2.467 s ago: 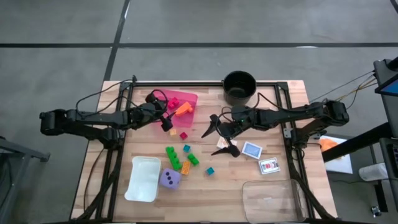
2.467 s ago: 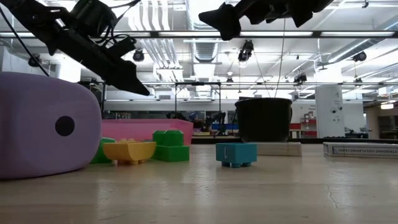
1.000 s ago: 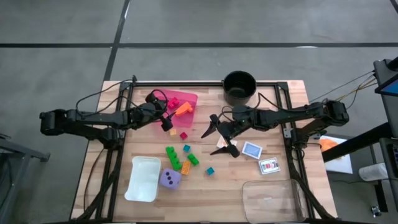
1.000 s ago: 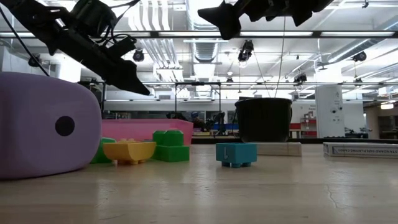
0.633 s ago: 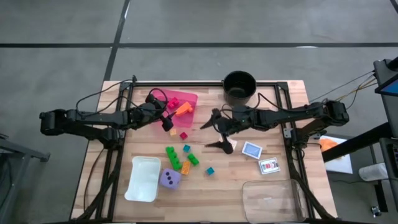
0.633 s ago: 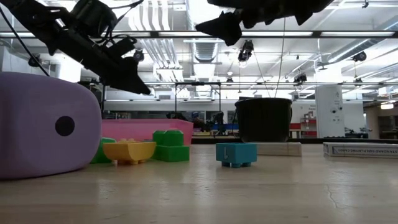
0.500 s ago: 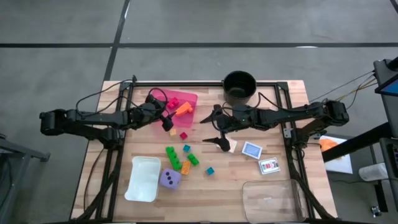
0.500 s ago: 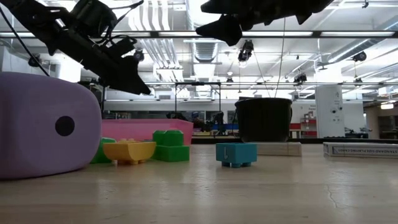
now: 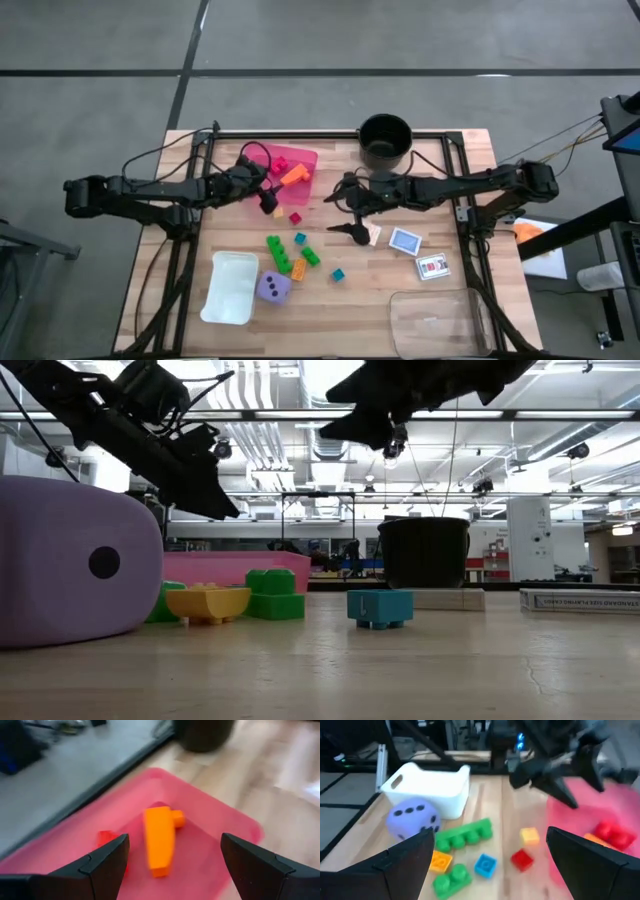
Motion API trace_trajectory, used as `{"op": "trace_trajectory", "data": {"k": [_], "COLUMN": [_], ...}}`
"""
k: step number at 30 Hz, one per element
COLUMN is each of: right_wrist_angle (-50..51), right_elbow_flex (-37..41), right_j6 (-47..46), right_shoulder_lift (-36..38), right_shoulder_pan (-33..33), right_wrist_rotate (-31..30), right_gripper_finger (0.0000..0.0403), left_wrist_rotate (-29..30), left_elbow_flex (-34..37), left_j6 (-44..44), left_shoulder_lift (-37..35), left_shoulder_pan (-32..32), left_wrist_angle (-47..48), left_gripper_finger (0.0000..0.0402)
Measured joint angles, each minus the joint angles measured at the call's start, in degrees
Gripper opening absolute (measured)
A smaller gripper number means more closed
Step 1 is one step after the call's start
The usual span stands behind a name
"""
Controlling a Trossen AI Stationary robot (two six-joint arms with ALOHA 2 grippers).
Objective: Pick & Place Toys
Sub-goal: Put the bottom blue game piece into the red bin
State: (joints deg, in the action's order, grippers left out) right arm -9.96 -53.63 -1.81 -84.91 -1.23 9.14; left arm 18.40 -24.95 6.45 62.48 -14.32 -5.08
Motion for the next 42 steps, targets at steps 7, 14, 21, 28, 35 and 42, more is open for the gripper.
{"op": "trace_trajectory", "data": {"k": [7,14,21,28,35,42], "right_wrist_angle": [-1.2,-2.7,1.0,6.6,13.2,17.2], "right_elbow_flex": [0.0,0.0,0.0,-0.1,-3.6,-7.3], "right_j6": [0.1,0.2,0.7,1.6,2.5,3.7], "right_shoulder_lift": [-6.9,-13.5,-15.5,-15.4,-15.5,-17.0], "right_shoulder_pan": [0.4,1.6,3.7,7.1,10.5,13.3], "right_wrist_rotate": [5.3,5.6,6.6,6.8,5.6,2.7], "right_gripper_finger": [0.0381,0.0381,0.0381,0.0381,0.0381,0.0353], "left_wrist_rotate": [-15.1,-17.2,-16.8,-16.3,-15.7,-15.4], "left_elbow_flex": [0.0,0.0,0.0,1.5,2.1,2.1], "left_j6": [-0.4,-1.4,-1.9,-1.9,-1.5,-0.6], "left_shoulder_lift": [0.0,0.0,0.0,0.0,0.0,0.0], "left_shoulder_pan": [0.1,1.8,2.3,2.3,2.3,2.3], "left_wrist_angle": [-2.6,-3.1,-4.6,-7.2,-9.0,-9.5], "left_gripper_finger": [0.0315,0.0315,0.0315,0.0315,0.0315,0.0315]}}
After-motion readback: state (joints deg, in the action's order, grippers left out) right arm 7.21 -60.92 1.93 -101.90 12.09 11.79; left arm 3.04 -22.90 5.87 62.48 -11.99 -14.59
